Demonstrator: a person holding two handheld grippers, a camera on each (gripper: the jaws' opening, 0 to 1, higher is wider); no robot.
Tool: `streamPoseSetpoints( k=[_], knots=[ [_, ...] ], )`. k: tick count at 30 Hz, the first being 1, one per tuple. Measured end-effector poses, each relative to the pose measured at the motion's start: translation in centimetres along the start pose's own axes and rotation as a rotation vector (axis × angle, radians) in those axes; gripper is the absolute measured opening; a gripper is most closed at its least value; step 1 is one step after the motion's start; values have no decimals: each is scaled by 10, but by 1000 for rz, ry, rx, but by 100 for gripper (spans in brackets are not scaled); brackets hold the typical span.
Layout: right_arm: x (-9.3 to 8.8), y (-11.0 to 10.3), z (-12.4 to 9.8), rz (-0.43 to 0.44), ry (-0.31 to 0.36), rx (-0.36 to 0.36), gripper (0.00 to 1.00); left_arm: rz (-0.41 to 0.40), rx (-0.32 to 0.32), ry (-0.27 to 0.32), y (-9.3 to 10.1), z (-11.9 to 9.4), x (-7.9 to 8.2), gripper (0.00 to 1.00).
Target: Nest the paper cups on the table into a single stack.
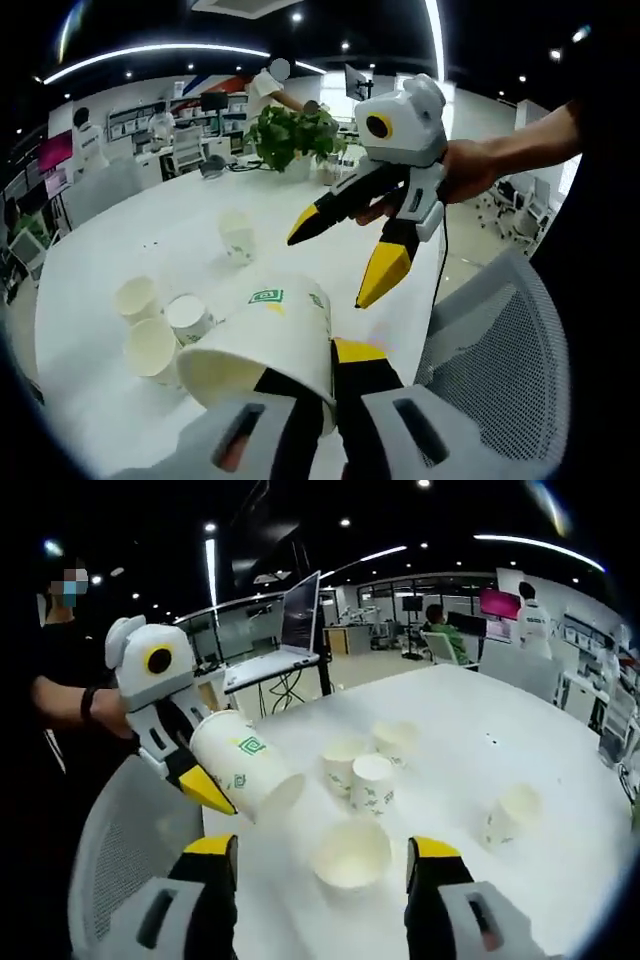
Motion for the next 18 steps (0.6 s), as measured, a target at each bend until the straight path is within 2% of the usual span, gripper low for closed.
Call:
streamPoseSetpoints(
  k=[8,11,18],
  knots=[
    [-11,-2,-4,51,8,-22,68,78,-6,-67,-9,12,6,0],
    [-15,-4,-5,69,11,-28,67,105,-10,-88,-7,17,9,0],
    [-24,-5,-10,118,12,-48,66,139,-12,-125,-11,29,14,0]
  ],
)
Point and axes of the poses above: the point that each gripper's makers call its tool centre point, and the gripper's own axes: z roughly forward along the fingers, y roughly to its right, x roughly out of its top, the point moved 2 cm from there along -z, roughly backward along the fingers, and after that the axes turned 2 degrees about -z, right-handed, at the moved point
